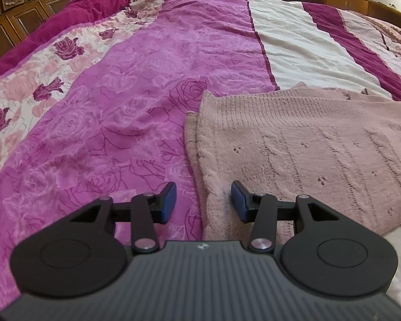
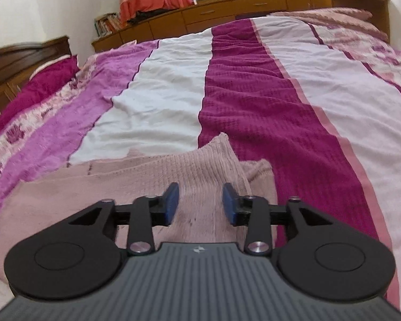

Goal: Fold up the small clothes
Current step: 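Open the right gripper and lay the folded cardigan flat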

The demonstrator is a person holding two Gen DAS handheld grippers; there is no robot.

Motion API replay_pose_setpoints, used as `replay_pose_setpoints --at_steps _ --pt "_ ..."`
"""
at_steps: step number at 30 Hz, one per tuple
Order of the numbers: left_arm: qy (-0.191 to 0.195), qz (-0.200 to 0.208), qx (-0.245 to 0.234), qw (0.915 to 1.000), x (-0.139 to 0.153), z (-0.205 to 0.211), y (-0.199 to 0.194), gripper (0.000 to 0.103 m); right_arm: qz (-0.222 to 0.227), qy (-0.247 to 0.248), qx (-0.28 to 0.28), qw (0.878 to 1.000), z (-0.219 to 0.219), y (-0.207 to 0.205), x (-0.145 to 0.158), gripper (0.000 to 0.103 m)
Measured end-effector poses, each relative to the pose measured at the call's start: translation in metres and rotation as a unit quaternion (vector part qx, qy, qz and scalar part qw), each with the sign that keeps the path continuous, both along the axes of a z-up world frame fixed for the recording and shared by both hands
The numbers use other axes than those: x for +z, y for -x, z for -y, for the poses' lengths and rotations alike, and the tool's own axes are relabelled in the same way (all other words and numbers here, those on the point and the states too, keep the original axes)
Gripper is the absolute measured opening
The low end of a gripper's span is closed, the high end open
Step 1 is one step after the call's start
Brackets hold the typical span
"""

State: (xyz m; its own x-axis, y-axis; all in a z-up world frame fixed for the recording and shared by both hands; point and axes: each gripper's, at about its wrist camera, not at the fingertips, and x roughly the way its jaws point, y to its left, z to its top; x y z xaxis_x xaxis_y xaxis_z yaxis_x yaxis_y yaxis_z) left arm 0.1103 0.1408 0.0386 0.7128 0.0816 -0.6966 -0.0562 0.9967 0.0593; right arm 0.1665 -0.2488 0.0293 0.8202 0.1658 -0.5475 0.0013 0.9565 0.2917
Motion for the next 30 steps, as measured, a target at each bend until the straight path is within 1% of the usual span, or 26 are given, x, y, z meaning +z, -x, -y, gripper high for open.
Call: replay_pose_setpoints --at_steps 1,2,3,5,6,8,16,21,25,30 --pt "0.004 -0.001 0.001 1.0000 0.002 0.000 0.001 0.048 0.001 -0.009 -0.005 1.000 0.003 0.006 0.002 0.053" --pt "0.008 -0.002 0.002 1.0000 0.004 0.000 0.003 0.050 0.003 -0.015 -0.008 1.000 0.004 0.013 0.003 0.058" --pt "0.011 -0.003 0.004 0.9999 0.006 0.001 0.004 0.056 0.004 -0.019 -0.011 1.000 0.005 0.019 0.005 0.062" --pt "0.013 -0.005 0.007 0.9999 0.011 0.003 0.008 0.063 0.006 -0.023 -0.019 1.000 0.009 0.031 0.008 0.067" --pt "0.012 -0.006 0.008 0.9999 0.013 0.004 0.009 0.065 0.005 -0.023 -0.022 0.999 0.010 0.036 0.009 0.071" --pt "0.008 -0.009 0.009 0.9999 0.017 0.008 0.012 0.065 0.003 -0.024 -0.026 0.999 0.014 0.046 0.010 0.074" --pt "0.004 -0.031 0.020 0.9993 0.028 0.021 0.026 0.065 -0.027 -0.027 -0.054 0.998 0.032 0.077 -0.002 0.077" --pt "0.010 -0.046 0.025 0.9986 0.030 0.027 0.037 0.065 -0.041 -0.068 -0.074 0.994 0.050 0.090 -0.013 0.078" --pt "0.017 -0.057 0.029 0.9978 0.028 0.034 0.044 0.065 -0.042 -0.082 -0.083 0.992 0.057 0.099 -0.020 0.078" --pt "0.029 -0.060 0.035 0.9972 0.029 0.042 0.051 0.065 -0.040 -0.084 -0.081 0.992 0.055 0.102 -0.022 0.079"
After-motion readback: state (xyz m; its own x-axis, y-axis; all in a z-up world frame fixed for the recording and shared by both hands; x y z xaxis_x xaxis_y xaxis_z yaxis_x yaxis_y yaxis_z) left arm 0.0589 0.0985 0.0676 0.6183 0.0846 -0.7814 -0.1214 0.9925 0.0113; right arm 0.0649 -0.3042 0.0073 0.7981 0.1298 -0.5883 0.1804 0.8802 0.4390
